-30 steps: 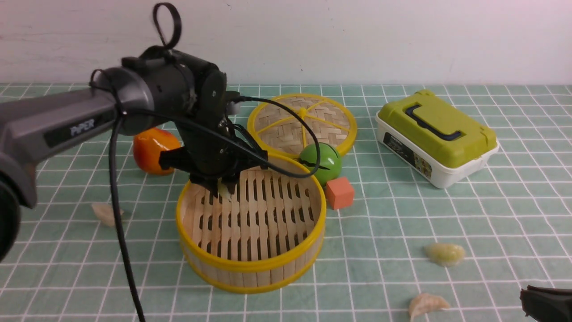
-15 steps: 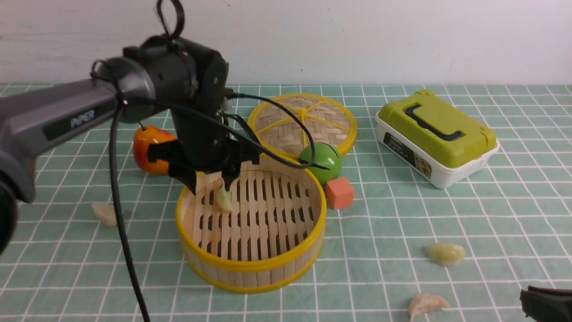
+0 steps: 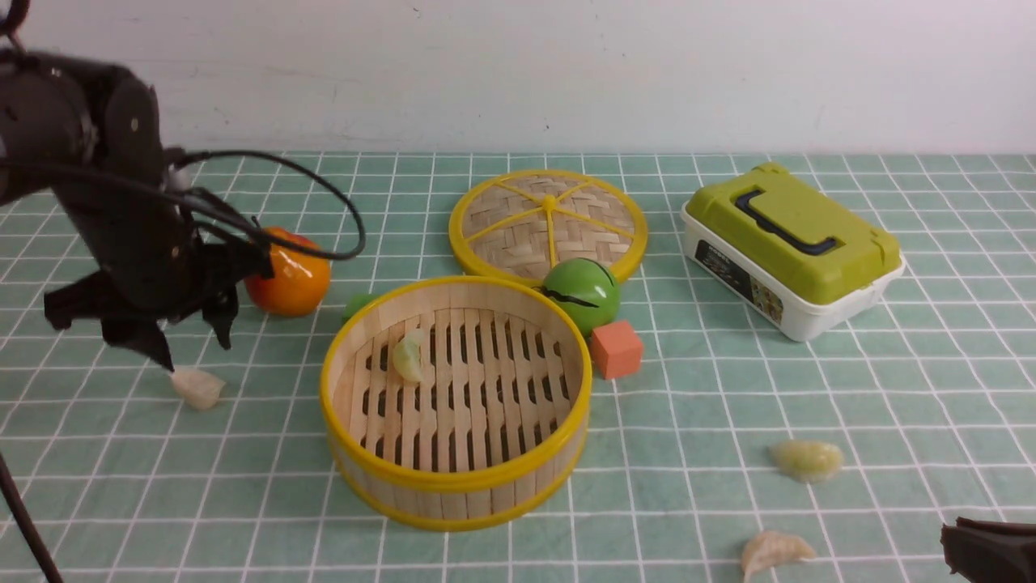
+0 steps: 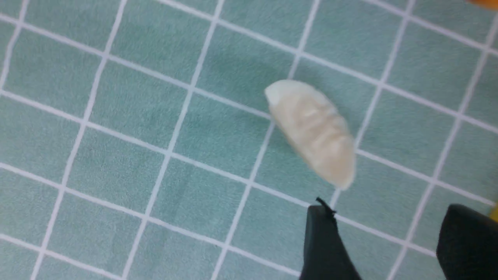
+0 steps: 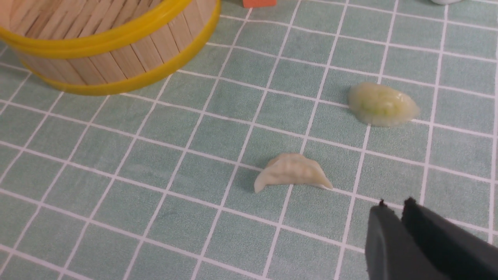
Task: Put the dumplings into the steamer on the table with the blue tablecloth.
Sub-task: 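Reach for and grasp a dumpling on the table with the left gripper, then place the dumpling into the bamboo steamer basket with the left gripper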
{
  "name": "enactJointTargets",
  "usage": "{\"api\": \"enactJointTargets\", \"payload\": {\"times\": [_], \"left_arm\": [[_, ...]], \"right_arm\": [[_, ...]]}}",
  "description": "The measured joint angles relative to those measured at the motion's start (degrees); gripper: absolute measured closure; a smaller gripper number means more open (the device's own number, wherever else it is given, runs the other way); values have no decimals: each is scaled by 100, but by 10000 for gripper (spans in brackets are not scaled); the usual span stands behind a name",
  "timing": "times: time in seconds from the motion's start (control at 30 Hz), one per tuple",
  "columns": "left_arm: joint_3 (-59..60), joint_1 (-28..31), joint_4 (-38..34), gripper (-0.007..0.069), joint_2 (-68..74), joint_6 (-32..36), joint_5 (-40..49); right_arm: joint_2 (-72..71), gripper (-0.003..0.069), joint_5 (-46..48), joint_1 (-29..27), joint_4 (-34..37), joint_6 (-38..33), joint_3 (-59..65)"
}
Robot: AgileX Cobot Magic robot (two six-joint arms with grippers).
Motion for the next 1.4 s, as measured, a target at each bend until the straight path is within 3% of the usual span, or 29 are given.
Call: {"api": "enactJointTargets", "payload": {"times": [0.23,0.63,0.77,0.83,0.87,1.0,1.23,1.3,1.4], "left_arm": [[311,423,-137,237,226,-629,-956],[317,493,-232,221,835,-663,-1141],[317,493,-217,291,842,-630,-1255],[317,493,-168,391,842,-607,-1315],[317,493,-168,395,842,-600,-1315],[317,493,-244,400,802,-243,-1205],[335,178,-1138,400,25,806,-1087],[324,-368,-1622,400,-401,1466,-1149],[311,-1120,-1811,400,-535,1830,-1365]], "right_arm": [[0,583,0,0,0,0,0],[0,574,0,0,21,0,0],[0,572,0,0,21,0,0],[0,567,0,0,21,0,0],[0,567,0,0,21,0,0],[0,565,0,0,21,0,0],[0,562,-7,0,21,0,0],[0,562,-11,0,21,0,0],[0,559,-11,0,21,0,0]]}}
